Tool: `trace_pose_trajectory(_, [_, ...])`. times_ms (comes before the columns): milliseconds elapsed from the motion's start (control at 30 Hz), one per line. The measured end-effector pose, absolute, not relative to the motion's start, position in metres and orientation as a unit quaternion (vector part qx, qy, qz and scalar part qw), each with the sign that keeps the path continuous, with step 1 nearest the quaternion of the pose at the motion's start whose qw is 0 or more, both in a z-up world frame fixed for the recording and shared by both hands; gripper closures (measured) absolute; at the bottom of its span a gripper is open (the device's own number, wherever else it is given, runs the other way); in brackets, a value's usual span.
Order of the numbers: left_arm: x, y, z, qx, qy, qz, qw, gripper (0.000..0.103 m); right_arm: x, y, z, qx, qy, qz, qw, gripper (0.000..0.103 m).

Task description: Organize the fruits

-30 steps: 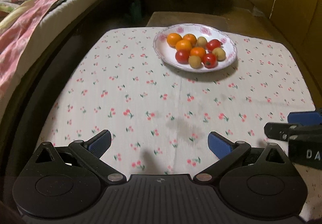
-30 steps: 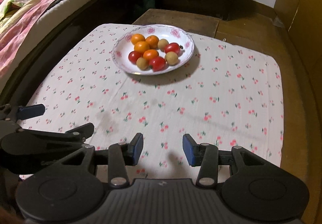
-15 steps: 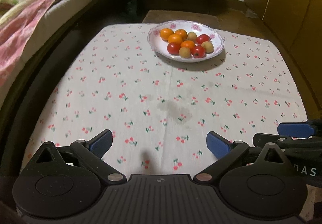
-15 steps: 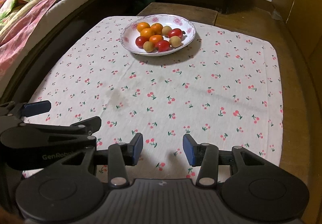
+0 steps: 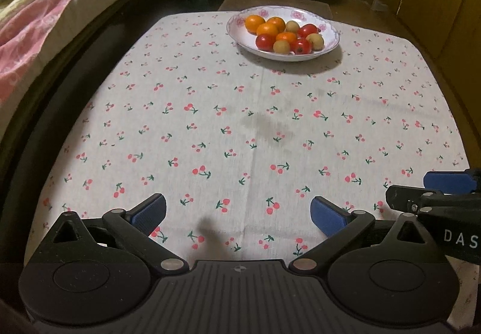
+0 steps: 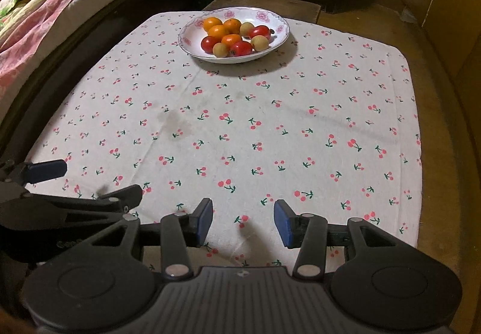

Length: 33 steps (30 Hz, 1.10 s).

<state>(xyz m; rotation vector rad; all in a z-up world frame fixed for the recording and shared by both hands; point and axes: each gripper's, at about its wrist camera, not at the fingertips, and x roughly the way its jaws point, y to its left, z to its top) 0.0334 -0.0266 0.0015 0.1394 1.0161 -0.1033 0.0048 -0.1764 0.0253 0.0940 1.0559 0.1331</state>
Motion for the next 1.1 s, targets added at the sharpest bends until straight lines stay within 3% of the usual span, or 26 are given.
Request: trace_pose_trajectory(1100, [0.0336, -0.0274, 0.0018, 0.068, 0.479, -0.049, 0.874, 0.001, 0.0056, -0.1768, 0.0228, 0.051, 0.505, 0.062, 0.859, 0.058])
